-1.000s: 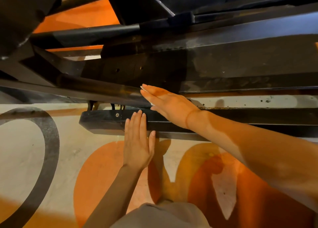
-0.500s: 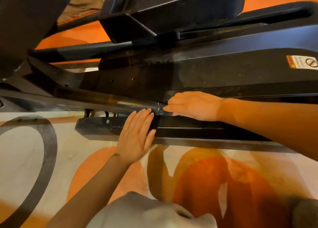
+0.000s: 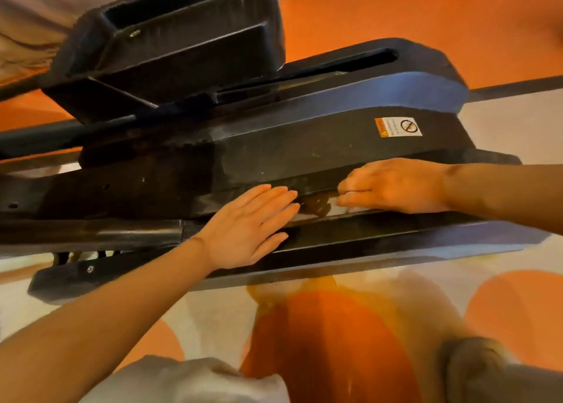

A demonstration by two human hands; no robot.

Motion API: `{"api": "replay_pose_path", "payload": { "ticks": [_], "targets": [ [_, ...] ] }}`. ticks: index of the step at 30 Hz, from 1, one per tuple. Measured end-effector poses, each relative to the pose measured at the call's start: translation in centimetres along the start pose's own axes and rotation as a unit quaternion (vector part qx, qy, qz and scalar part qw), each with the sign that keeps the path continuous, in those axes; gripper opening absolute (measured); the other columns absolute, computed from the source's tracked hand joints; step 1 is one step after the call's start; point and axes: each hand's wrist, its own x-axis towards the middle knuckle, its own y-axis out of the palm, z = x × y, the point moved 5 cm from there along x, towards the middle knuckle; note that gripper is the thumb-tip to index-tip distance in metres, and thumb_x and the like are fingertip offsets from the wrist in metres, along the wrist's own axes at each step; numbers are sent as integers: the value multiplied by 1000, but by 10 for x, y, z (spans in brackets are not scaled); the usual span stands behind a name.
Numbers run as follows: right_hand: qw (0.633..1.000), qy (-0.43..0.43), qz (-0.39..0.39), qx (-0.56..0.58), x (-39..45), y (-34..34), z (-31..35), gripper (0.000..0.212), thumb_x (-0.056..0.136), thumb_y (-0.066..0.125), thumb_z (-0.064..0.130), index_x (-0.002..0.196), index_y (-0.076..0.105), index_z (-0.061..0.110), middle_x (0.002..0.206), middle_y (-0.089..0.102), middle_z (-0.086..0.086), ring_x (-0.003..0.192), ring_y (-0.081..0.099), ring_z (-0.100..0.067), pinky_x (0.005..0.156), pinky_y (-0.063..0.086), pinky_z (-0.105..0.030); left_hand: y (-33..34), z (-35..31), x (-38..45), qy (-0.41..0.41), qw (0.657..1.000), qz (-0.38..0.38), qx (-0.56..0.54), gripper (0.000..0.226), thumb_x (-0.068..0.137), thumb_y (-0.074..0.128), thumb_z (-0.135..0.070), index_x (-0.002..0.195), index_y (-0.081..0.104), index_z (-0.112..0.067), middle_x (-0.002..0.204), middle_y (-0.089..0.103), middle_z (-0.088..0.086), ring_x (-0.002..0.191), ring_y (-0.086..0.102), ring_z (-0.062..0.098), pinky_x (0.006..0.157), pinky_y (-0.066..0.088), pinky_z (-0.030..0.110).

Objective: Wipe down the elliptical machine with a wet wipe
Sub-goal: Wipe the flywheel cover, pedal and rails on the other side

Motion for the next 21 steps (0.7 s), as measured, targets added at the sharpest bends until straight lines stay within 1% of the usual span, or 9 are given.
{"api": "replay_pose_path", "payload": {
  "ticks": [1,2,3,8,10,12,15,18,21],
  "targets": [
    [1000,9,-11,12,-15,-1,-9,65,65,89,15,125,65,18,119,66,-9,106,66,-29,82,56,-38,0,-3,13,23,1000,-1,-2,49,103,40,-39,143,49,-11,149,48,11,140,40,26,120,22,41],
    [1000,23,17,8,-30,2,-15,72,61,92,16,127,64,18,121,66,-9,107,66,-28,83,56,-36,-1,-5,26,42,999,-1,-1,49,104,40,-39,144,47,-12,150,46,11,142,39,25,121,20,40],
    [999,38,13,7,-46,4,-23,74,60,92,15,128,62,18,123,65,-9,108,66,-28,84,56,-37,0,-7,41,55,998,0,1,49,104,41,-39,145,45,-12,150,46,10,142,37,24,122,19,39],
    [993,118,-15,13,-103,7,-41,70,63,89,7,128,62,14,124,64,-11,107,66,-32,81,56,-40,3,-30,110,61,998,7,10,55,102,35,-44,143,49,-10,149,48,11,139,42,26,119,23,38],
    [989,146,-29,16,-125,11,-47,67,67,86,5,129,62,12,125,63,-13,109,64,-34,83,55,-41,4,-44,135,59,998,3,-7,56,102,35,-45,143,48,-10,149,47,11,139,42,26,119,21,37],
    [984,167,-61,22,-147,17,-55,60,76,80,7,132,58,13,126,62,-15,110,63,-36,84,55,-44,4,-57,158,60,998,-6,-25,57,102,35,-45,144,47,-10,150,46,12,139,42,26,118,22,37],
    [975,187,-122,22,-177,27,-63,38,97,53,20,134,47,16,127,62,-15,108,63,-36,78,59,-44,4,-75,189,55,997,-17,-52,57,101,38,-45,143,48,-8,149,47,13,138,43,28,115,27,38],
    [954,242,-167,55,-202,43,-66,39,98,43,26,136,47,16,129,62,-15,108,63,-36,81,59,-45,6,-87,217,49,997,-11,-54,57,101,39,-46,144,47,-10,151,45,12,139,41,26,117,25,37],
    [906,322,-228,153,-223,67,-60,43,99,42,29,137,54,13,137,57,-11,118,59,-32,87,57,-47,10,-98,239,39,998,-2,-44,57,102,39,-47,146,45,-11,153,42,9,142,37,24,119,20,35]
  ]
}}
